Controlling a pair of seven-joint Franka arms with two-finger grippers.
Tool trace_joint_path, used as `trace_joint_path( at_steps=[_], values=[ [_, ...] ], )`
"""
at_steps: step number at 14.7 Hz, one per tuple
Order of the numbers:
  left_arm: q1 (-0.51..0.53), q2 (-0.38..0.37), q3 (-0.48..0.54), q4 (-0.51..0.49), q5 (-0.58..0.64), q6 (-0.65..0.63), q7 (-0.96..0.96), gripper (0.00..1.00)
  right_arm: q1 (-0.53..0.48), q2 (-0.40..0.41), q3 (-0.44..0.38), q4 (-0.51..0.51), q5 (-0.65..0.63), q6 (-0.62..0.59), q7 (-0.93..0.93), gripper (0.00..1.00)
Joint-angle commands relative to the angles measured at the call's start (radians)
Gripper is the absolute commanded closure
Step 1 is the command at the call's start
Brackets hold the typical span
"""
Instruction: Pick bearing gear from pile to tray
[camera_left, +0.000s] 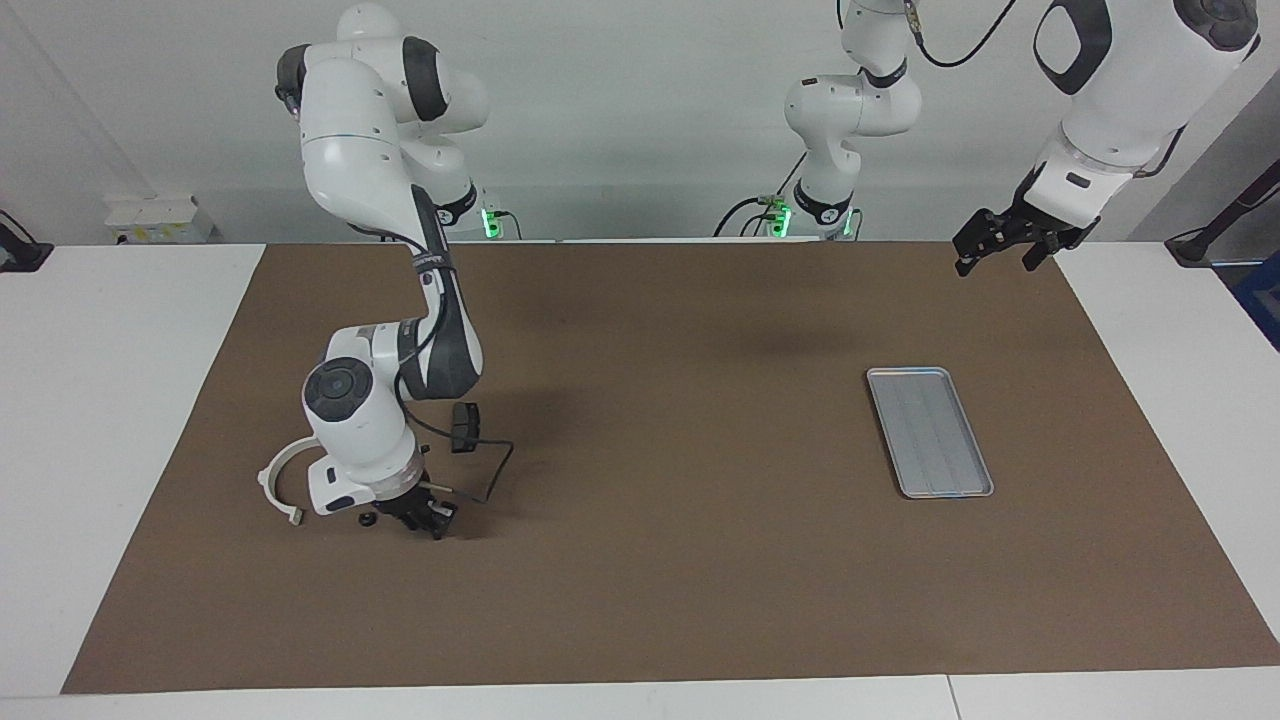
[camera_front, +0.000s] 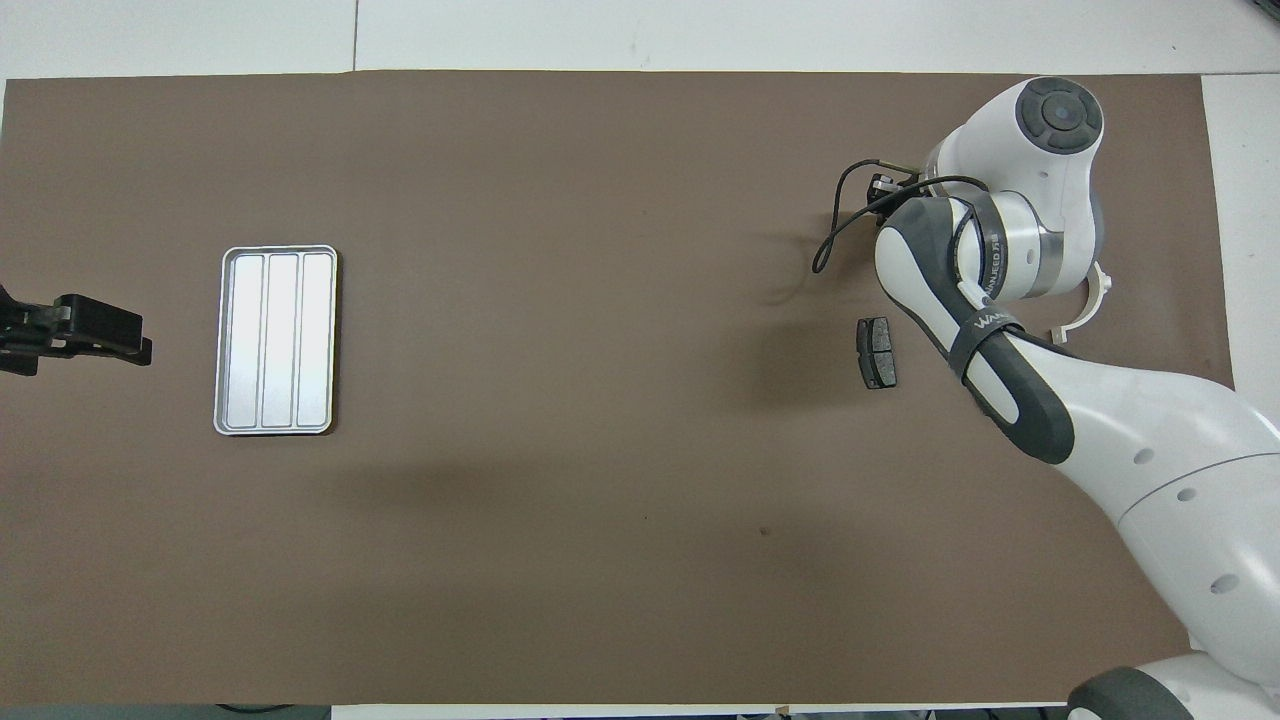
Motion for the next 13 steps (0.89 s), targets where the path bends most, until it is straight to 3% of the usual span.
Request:
trace_joint_path(
  at_steps=[1, 8, 13],
  values=[
    [0.001, -0.031, -0.001, -0.032, -0.012, 0.004, -0.009, 0.00, -0.007, 0.010, 0.010, -0.015, 0.000, 0.023, 0.020, 0.98],
    [0.001, -0.031, -0.001, -0.033, -0.010, 0.004, -0.009, 0.00, -0.006, 0.003, 0.010, -0.003, -0.012, -0.018, 0.002, 1.00],
    [0.001, -0.031, -0.001, -0.033, -0.012, 0.004, -0.009, 0.00, -0.001, -0.054, 0.016, 0.161, -0.017, -0.355, -0.061, 1.00]
  ],
)
